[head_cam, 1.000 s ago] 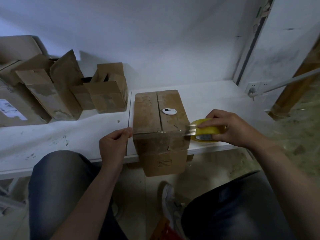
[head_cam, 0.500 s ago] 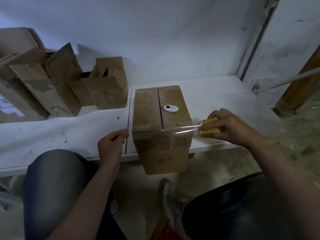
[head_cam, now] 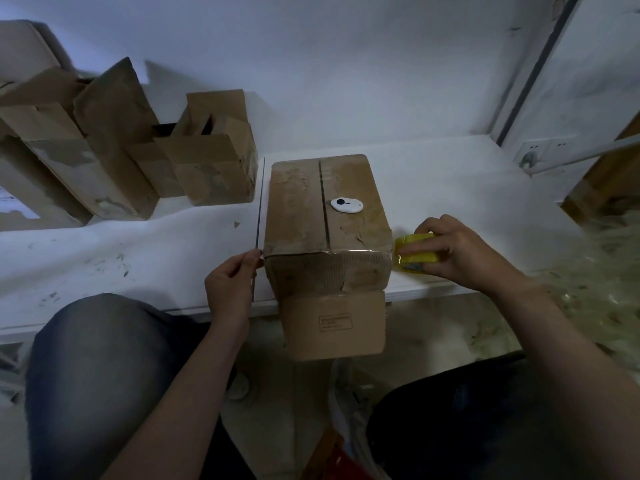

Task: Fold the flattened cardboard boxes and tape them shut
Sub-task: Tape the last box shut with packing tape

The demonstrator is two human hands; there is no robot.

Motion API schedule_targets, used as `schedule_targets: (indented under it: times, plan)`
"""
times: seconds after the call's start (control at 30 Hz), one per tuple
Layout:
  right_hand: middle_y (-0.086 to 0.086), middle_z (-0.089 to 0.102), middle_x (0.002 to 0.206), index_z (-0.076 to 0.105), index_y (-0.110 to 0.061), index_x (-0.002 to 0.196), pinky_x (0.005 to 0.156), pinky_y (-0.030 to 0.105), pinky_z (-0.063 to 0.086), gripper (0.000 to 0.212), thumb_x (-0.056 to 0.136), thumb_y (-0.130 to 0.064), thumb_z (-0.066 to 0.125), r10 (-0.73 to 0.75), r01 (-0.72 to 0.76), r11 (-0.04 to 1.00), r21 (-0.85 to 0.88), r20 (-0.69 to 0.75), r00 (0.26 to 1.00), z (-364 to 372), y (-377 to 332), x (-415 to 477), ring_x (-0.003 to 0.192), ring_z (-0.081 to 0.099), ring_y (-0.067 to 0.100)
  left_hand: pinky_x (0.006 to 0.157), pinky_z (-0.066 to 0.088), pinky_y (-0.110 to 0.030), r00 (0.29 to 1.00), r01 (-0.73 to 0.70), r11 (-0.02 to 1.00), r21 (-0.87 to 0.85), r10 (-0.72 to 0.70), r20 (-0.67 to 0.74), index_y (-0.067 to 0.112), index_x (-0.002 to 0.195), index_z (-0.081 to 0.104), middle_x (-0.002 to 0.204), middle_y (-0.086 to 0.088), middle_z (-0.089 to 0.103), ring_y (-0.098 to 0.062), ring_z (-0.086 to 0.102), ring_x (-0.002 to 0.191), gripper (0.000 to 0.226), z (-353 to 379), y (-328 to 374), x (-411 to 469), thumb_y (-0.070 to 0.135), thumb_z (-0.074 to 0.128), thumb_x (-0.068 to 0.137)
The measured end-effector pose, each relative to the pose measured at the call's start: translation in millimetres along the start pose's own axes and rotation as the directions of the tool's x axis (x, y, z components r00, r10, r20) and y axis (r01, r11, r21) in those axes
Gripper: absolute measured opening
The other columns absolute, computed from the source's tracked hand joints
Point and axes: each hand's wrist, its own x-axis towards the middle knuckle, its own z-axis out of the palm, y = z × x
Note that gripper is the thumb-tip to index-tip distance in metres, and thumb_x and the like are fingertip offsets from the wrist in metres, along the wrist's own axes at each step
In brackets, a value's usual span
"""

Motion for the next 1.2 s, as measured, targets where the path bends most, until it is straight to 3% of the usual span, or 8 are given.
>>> schedule_targets:
  times: [0.37, 0.53, 0.67, 0.77, 0.83, 0.97, 1.07, 1.2]
  plan:
    - [0.002, 0.064, 0.104, 0.079, -0.029, 0.109, 0.073, 0.028, 0.037, 0.037, 0.074, -0.021, 0.087, -0.047, 0.047, 0.999, -0.012, -0.026, 0.999, 17.4, -5.9, 18.9, 0.083, 0.047, 0.019, 0.067, 0.041, -0.017, 0.966, -0.222, 0.913, 0.344, 0.255, -0.053, 0.014, 0.11, 0.075, 0.095, 0.001, 0.071, -0.011, 0.06, 0.082, 0.036, 23.1, -11.6, 29.7, 0.036, 0.047, 0.105]
    - [0.002, 0.064, 0.103, 0.078, -0.029, 0.107, 0.073, 0.028, 0.039, 0.04, 0.072, -0.016, 0.09, -0.051, 0.051, 0.999, 0.001, -0.031, 0.998, 19.6, -3.4, 25.2, 0.082, 0.045, 0.017, 0.111, 0.036, -0.048, 0.994, -0.098, 0.903, 0.418, 0.066, 0.091, 0.028, 0.147, 0.048, 0.141, -0.01, 0.056, -0.033, 0.05, 0.13, 0.054, 28.3, -24.9, 57.9, 0.056, 0.033, 0.103]
    - [0.001, 0.064, 0.105, 0.078, -0.029, 0.109, 0.073, 0.027, 0.037, 0.039, 0.073, -0.017, 0.088, -0.054, 0.054, 0.999, 0.006, -0.027, 0.998, 20.0, -1.6, 25.9, 0.083, 0.045, 0.015, 0.108, 0.035, -0.043, 0.991, -0.127, 0.863, 0.489, 0.132, 0.024, 0.021, 0.152, 0.034, 0.144, -0.007, 0.051, -0.03, 0.046, 0.133, 0.057, 22.5, -10.4, 61.0, 0.046, 0.046, 0.103]
    - [0.001, 0.064, 0.106, 0.077, -0.029, 0.111, 0.072, 0.028, 0.039, 0.037, 0.076, -0.019, 0.086, -0.054, 0.056, 0.998, 0.034, -0.04, 0.998, 21.7, -2.0, 25.1, 0.083, 0.046, 0.016, 0.105, 0.043, -0.034, 0.857, -0.449, 0.734, 0.51, 0.515, 0.013, 0.017, 0.14, 0.049, 0.134, -0.002, 0.057, -0.018, 0.051, 0.126, 0.036, 31.3, 18.9, 38.2, 0.025, 0.045, 0.105]
    - [-0.001, 0.063, 0.106, 0.077, -0.03, 0.112, 0.072, 0.028, 0.041, 0.036, 0.078, -0.022, 0.084, -0.044, 0.046, 0.998, 0.043, -0.049, 0.998, 22.8, -1.7, 23.5, 0.083, 0.046, 0.015, 0.107, 0.044, -0.037, 0.679, -0.726, 0.538, 0.428, 0.659, 0.323, 0.013, 0.14, 0.049, 0.138, -0.007, 0.054, -0.02, 0.048, 0.128, 0.038, 51.5, 34.3, 15.6, 0.019, 0.047, 0.103]
    - [-0.002, 0.063, 0.104, 0.077, -0.03, 0.111, 0.073, 0.027, 0.04, 0.032, 0.079, -0.025, 0.082, -0.052, 0.055, 0.998, 0.039, -0.053, 0.997, 22.1, -2.2, 22.3, 0.081, 0.045, 0.015, 0.124, 0.018, -0.046, 0.25, -0.968, 0.106, 0.226, 0.414, 0.875, 0.008, 0.155, 0.029, 0.163, -0.009, 0.026, -0.022, 0.018, 0.152, 0.064, 97.0, 40.1, -23.6, 0.047, 0.031, 0.105]
    - [-0.002, 0.062, 0.104, 0.077, -0.031, 0.111, 0.073, 0.027, 0.041, 0.029, 0.082, -0.034, 0.075, -0.043, 0.045, 0.998, 0.04, -0.049, 0.998, 21.4, -4.1, 20.5, 0.081, 0.045, 0.015, 0.125, 0.005, -0.045, 0.284, -0.946, -0.095, 0.311, 0.226, 0.932, 0.008, 0.16, 0.008, 0.168, -0.008, -0.001, -0.02, -0.004, 0.155, 0.088, 113.1, 34.1, -22.5, 0.07, 0.013, 0.097]
    - [-0.001, 0.063, 0.103, 0.077, -0.03, 0.112, 0.078, 0.013, 0.034, 0.035, 0.079, -0.024, 0.084, -0.008, 0.013, 0.998, 0.061, -0.08, 0.997, 21.4, -4.2, 15.3, 0.081, 0.048, 0.015, 0.125, 0.005, -0.046, 0.238, -0.954, -0.14, 0.266, 0.192, 0.952, 0.01, 0.16, 0.002, 0.167, -0.006, -0.008, -0.019, -0.007, 0.154, 0.091, 115.9, 33.5, -9.7, 0.073, 0.014, 0.096]
